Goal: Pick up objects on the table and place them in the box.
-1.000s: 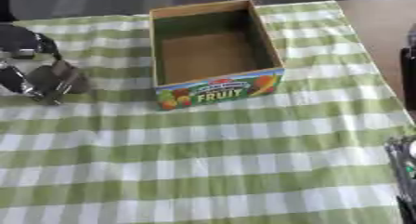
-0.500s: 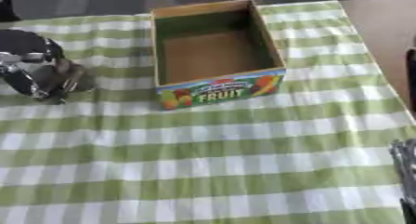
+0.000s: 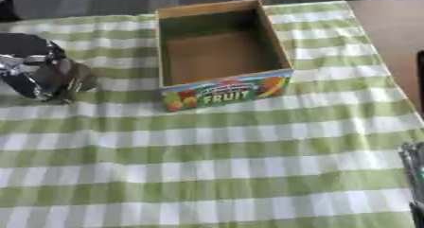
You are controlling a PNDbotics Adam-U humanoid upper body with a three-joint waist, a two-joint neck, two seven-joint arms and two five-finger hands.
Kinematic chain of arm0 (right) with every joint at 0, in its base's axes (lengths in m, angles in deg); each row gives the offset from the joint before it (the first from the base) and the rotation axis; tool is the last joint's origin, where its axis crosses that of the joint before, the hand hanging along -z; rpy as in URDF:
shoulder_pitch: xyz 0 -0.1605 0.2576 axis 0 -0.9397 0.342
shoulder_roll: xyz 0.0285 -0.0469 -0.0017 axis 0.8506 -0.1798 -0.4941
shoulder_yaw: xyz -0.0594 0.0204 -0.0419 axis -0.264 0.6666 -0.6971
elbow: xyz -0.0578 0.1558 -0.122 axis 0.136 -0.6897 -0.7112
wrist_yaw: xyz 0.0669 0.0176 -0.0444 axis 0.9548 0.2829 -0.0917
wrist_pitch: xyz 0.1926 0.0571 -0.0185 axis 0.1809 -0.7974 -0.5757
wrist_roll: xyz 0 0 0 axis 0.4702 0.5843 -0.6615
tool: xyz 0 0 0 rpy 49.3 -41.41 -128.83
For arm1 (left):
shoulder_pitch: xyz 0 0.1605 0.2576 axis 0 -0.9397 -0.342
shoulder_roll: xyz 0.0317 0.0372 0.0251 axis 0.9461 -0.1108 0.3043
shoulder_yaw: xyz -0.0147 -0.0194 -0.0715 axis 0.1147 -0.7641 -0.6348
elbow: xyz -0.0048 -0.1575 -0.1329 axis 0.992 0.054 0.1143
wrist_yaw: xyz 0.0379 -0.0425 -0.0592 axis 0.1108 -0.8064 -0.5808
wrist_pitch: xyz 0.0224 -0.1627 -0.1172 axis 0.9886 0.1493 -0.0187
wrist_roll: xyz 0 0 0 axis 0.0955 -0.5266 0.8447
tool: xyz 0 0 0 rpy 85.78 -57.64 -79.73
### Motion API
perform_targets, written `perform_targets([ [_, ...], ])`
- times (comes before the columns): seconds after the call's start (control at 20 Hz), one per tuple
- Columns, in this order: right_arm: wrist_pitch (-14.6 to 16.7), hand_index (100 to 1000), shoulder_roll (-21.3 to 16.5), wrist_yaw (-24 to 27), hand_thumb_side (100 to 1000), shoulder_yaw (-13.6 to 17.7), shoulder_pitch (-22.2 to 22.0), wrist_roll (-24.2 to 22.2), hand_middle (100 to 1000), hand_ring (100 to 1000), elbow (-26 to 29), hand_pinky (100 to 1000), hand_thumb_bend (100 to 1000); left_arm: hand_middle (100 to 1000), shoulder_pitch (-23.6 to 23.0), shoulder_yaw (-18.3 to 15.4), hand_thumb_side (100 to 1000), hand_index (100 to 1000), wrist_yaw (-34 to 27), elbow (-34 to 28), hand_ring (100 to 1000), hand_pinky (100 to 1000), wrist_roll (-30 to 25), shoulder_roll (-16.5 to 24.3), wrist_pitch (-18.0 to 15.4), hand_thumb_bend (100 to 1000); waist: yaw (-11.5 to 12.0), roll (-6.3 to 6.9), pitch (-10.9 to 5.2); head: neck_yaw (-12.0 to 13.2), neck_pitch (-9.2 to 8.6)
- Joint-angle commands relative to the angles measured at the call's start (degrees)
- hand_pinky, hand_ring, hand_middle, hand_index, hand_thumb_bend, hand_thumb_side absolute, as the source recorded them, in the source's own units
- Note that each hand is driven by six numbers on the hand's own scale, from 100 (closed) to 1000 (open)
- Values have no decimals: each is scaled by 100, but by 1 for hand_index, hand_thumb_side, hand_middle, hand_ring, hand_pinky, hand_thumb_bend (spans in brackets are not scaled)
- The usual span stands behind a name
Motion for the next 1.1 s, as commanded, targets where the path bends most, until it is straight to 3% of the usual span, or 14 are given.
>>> perform_targets([
  [0.05,6,788,-54,19,662,41,57,-17,678,624,100,806,100,604,77,-47,219,644,-10,-81,579,648,136,110,53,100,11,-7,-153,9,-34],
  [0.6,3,789,-37,-1,661,42,33,-31,679,628,100,808,100,603,145,-68,301,643,-354,-204,567,629,-178,185,175,100,78,15,-272,-39,45],
  [1.1,5,790,-30,-13,662,47,23,-31,679,630,100,808,100,572,232,-166,323,603,-653,-490,540,618,-280,207,412,100,116,37,-351,-106,101],
])
